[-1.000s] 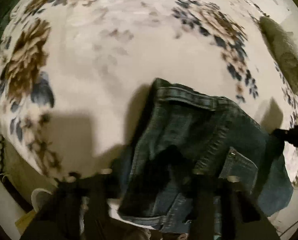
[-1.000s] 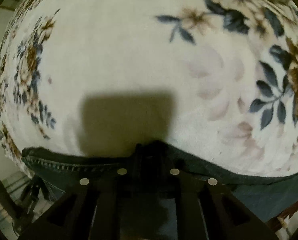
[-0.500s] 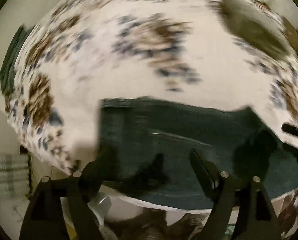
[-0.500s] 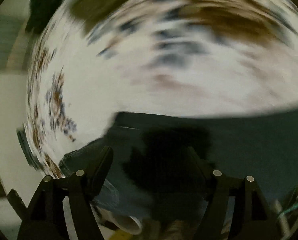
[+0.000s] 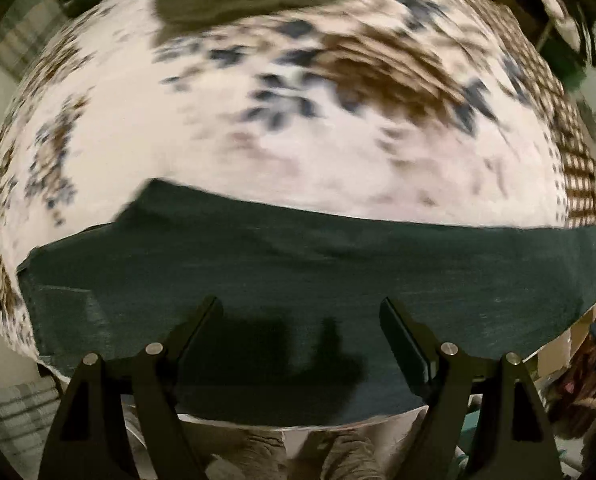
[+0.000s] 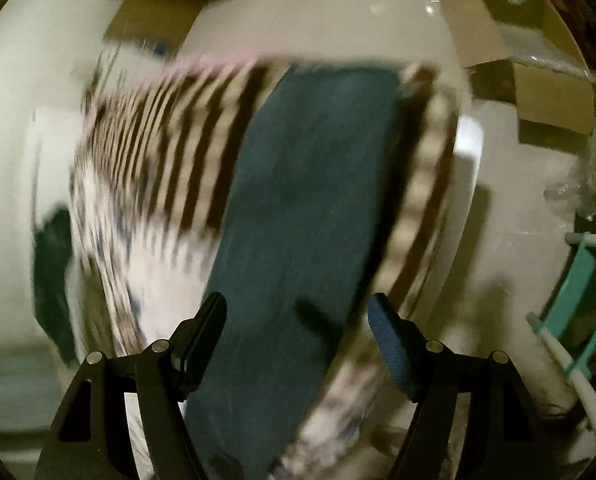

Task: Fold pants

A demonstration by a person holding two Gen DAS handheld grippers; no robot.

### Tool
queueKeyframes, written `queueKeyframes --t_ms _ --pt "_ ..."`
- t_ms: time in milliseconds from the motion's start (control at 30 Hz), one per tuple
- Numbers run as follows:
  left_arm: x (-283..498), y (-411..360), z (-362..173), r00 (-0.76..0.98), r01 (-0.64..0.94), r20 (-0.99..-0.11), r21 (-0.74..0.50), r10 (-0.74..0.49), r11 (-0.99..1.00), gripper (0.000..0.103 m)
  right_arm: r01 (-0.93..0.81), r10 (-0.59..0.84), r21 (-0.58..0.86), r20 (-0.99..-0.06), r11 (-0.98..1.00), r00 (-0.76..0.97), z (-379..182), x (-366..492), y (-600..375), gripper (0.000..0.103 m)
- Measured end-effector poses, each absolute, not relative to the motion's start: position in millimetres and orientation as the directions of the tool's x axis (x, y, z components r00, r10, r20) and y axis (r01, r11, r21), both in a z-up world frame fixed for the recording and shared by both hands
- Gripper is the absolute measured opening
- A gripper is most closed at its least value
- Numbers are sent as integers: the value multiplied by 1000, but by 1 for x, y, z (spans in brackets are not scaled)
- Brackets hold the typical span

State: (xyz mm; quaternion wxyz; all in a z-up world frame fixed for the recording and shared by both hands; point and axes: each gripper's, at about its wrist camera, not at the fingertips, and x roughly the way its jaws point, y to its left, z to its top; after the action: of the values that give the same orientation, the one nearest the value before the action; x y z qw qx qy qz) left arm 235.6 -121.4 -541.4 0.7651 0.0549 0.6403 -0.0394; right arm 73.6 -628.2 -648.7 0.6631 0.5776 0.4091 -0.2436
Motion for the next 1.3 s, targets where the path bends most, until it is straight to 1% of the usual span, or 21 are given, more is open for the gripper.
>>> queueKeyframes --t_ms 67,133,267,400,433,467,500,533,567,733,800,833,867,900,967,1067,1133,1200,1300 --pt "237 -147 -554 158 156 -987 54 29 986 80 780 139 606 -795 158 590 -664 63 -661 76" --pt "238 -169 -568 133 182 -990 76 52 980 80 756 144 640 -768 138 624 -679 66 -668 75" --pt "240 -193 -593 95 199 -992 101 84 975 80 716 169 680 -733 154 659 -704 81 -674 73" --pt "243 -198 -612 63 180 -993 112 102 977 80 656 161 721 -691 222 705 -704 95 -665 71" --pt "244 -197 -614 61 175 -993 112 103 978 82 632 170 740 -670 228 723 -704 97 -666 69" --pt "244 -196 -616 63 170 -992 119 109 978 88 618 178 751 -658 231 732 -704 100 -666 68" --pt "245 -195 -618 69 168 -991 128 118 978 91 605 187 761 -646 235 740 -706 104 -666 68" --pt "245 -195 -621 74 166 -989 139 128 976 98 590 196 773 -632 235 750 -708 107 -667 68" --pt "246 -193 -623 75 162 -988 143 132 976 103 578 204 782 -621 235 757 -706 109 -667 68" --pt "246 -173 -636 46 101 -998 47 42 994 103 515 252 821 -567 246 784 -710 125 -665 68" --pt "246 -167 -639 43 84 -999 13 9 996 103 482 271 842 -536 243 799 -712 131 -663 64" --pt "246 -166 -639 46 83 -999 4 0 997 103 474 286 848 -528 239 800 -713 134 -661 56" --pt "246 -166 -640 49 82 -999 -2 -6 997 103 470 290 848 -527 246 799 -715 137 -660 50" --pt "245 -165 -640 53 80 -998 -9 -13 997 103 476 286 841 -537 258 793 -717 138 -658 47" --pt "243 -164 -641 62 77 -998 -19 -24 997 103 500 273 813 -575 299 771 -718 143 -654 34" --pt "239 -156 -642 70 79 -997 -23 -29 997 103 522 242 772 -619 362 747 -711 147 -645 25" --pt "237 -153 -641 64 80 -998 -23 -28 997 103 508 227 764 -618 397 753 -699 148 -636 21" --pt "239 -153 -641 51 78 -998 -20 -24 997 103 482 240 774 -602 411 762 -691 152 -626 21" --pt "243 -157 -641 43 68 -999 -13 -16 998 103 495 254 765 -618 412 744 -697 160 -619 21"
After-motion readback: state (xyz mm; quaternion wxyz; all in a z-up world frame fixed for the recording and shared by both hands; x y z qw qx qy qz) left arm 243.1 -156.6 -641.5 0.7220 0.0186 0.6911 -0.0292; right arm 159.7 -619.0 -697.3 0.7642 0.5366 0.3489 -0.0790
